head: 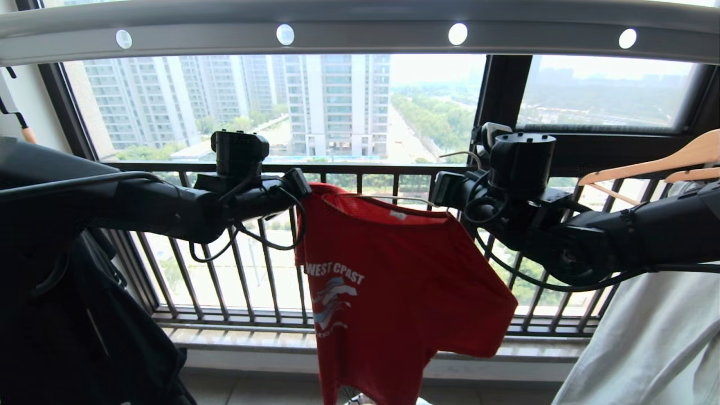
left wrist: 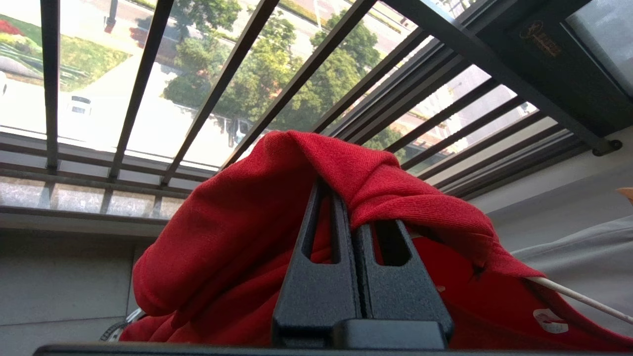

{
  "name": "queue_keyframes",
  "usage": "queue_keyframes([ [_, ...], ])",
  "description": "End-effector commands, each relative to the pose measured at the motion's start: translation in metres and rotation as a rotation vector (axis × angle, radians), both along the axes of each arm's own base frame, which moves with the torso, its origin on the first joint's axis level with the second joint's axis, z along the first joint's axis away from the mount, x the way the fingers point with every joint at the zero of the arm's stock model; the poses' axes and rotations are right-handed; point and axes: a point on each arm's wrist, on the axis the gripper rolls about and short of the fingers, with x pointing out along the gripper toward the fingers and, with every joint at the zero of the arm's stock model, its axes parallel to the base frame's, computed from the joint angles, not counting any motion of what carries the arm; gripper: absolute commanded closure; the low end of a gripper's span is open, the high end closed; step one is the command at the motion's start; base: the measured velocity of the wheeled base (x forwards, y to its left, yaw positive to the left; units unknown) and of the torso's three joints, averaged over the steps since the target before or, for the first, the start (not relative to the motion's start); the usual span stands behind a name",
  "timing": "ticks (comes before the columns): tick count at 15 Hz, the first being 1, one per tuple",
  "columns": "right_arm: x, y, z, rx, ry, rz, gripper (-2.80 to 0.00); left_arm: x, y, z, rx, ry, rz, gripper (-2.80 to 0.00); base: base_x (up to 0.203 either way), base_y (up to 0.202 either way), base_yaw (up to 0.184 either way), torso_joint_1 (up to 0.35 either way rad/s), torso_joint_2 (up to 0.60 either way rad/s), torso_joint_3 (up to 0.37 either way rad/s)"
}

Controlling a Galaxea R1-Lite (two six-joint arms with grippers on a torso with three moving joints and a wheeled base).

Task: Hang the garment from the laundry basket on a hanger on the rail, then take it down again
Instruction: Take the clothes off the clothes rack

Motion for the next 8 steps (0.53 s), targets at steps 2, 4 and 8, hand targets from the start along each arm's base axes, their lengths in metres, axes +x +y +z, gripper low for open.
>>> queue_keyframes([
  [2, -0.001, 0.001, 0.001, 0.004, -0.006, 0.002, 0.00, 0.011, 0.003, -0.014, -0.005, 0.030, 0.013, 0.00, 0.000, 0.000, 0.000, 0.000, 0.00, 0.000],
  [4, -0.002, 0.002, 0.001, 0.004, -0.006, 0.003, 0.00, 0.014, 0.002, -0.021, -0.003, 0.044, 0.014, 0.00, 0.000, 0.000, 0.000, 0.000, 0.00, 0.000],
  [8, -0.004, 0.005, 0.000, 0.001, 0.000, 0.014, 0.00, 0.021, -0.007, -0.038, 0.015, 0.075, 0.007, 0.00, 0.000, 0.000, 0.000, 0.000, 0.00, 0.000],
])
